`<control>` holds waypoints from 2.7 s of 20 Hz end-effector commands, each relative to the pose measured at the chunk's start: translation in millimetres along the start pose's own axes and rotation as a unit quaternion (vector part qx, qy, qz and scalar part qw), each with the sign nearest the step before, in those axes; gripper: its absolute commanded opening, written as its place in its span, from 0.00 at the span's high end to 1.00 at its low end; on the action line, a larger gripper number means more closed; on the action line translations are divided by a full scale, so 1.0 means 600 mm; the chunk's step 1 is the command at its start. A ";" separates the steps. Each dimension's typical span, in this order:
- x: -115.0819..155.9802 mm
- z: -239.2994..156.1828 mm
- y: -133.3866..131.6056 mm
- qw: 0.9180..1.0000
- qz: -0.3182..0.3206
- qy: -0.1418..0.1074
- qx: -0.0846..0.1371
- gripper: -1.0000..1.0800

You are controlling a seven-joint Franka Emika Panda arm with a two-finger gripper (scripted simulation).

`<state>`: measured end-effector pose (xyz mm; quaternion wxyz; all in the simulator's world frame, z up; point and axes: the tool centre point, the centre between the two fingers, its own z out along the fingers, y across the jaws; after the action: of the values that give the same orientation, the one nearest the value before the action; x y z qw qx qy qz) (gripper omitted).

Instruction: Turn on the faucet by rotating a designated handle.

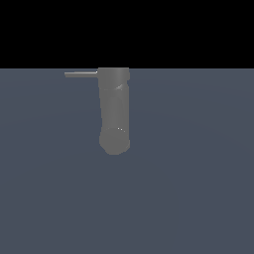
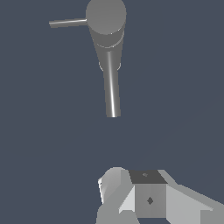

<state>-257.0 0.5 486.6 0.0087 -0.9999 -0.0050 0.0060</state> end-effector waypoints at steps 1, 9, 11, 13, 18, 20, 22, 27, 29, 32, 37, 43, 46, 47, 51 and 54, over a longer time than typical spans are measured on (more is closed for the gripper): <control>0.000 0.000 0.000 1.000 0.000 0.000 0.000 1.00; 0.016 0.003 0.002 1.000 -0.011 0.002 -0.014 1.00; 0.017 0.003 0.002 1.000 -0.014 0.002 -0.016 1.00; 0.017 0.003 0.002 1.000 -0.013 0.002 -0.016 1.00; 0.025 0.004 0.000 1.000 -0.004 0.002 -0.011 1.00; 0.031 0.005 -0.002 1.000 0.003 0.002 -0.008 1.00; 0.039 0.007 -0.005 1.000 0.012 0.001 -0.004 1.00; 0.067 0.013 -0.013 0.999 0.044 -0.002 0.009 1.00; 0.082 0.016 -0.018 0.998 0.060 -0.003 0.015 1.00; 0.107 0.024 -0.026 0.996 0.090 -0.007 0.025 1.00; 0.153 0.040 -0.042 0.988 0.146 -0.015 0.039 1.00; 0.207 0.065 -0.063 0.975 0.216 -0.027 0.051 1.00; 0.233 0.080 -0.075 0.966 0.251 -0.032 0.054 1.00; 0.242 0.085 -0.079 0.963 0.263 -0.034 0.054 1.00; 0.277 0.108 -0.094 0.948 0.310 -0.041 0.055 1.00; 0.302 0.126 -0.107 0.936 0.346 -0.045 0.054 1.00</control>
<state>-85.2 63.5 415.8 0.0603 -0.9432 0.3226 0.0514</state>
